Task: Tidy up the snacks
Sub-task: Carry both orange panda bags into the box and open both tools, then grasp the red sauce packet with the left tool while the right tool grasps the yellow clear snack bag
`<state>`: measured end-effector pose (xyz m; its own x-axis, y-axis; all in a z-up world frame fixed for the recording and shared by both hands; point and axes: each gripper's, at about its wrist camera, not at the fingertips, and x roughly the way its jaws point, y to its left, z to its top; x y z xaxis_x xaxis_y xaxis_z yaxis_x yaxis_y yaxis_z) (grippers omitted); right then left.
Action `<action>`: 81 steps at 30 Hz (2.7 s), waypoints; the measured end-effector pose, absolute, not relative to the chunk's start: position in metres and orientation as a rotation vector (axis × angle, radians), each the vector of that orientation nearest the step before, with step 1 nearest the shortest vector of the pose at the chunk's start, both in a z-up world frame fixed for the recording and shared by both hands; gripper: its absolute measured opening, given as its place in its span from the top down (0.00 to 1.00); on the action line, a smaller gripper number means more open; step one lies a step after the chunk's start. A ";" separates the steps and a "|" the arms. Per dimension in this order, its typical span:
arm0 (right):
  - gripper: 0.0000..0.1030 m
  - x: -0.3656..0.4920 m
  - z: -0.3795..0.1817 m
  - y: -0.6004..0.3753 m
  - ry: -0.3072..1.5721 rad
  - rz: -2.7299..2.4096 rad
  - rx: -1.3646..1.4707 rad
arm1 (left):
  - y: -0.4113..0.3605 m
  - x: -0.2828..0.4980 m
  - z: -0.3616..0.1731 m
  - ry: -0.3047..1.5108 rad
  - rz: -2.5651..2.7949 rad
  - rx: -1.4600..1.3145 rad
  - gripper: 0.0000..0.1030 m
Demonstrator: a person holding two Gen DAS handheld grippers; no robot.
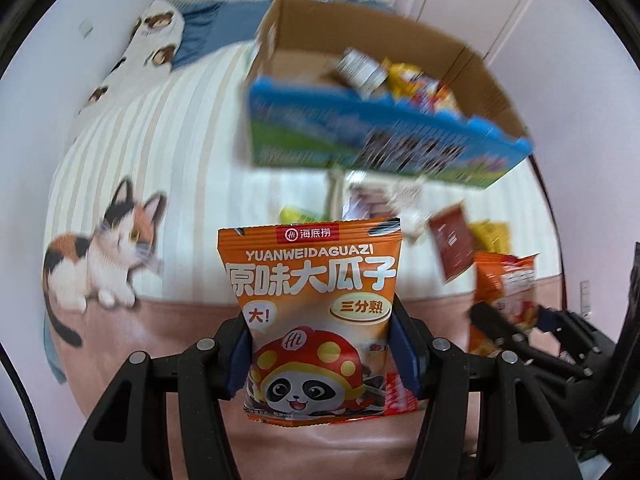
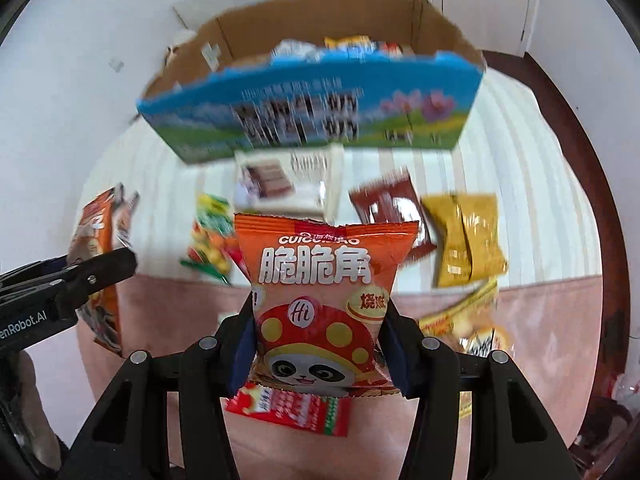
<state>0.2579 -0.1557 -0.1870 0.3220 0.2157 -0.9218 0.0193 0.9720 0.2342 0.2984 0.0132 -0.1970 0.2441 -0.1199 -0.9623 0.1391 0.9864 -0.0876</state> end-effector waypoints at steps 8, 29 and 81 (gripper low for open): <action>0.45 0.298 -0.148 -0.164 1.131 0.125 0.276 | -0.022 0.355 -0.180 1.226 -0.250 0.037 0.45; 0.45 0.504 -0.177 -0.168 1.264 0.247 0.408 | -0.015 0.551 -0.256 1.521 -0.207 -0.018 0.45; 0.04 0.340 -0.084 -0.164 1.033 0.091 0.164 | 0.019 0.360 -0.162 1.066 -0.130 0.093 0.40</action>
<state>0.3397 -0.1643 -0.0842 0.5096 0.1523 -0.8468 0.0023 0.9840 0.1784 0.3600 0.0194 -0.1619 0.4766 -0.0614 -0.8770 0.1514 0.9884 0.0130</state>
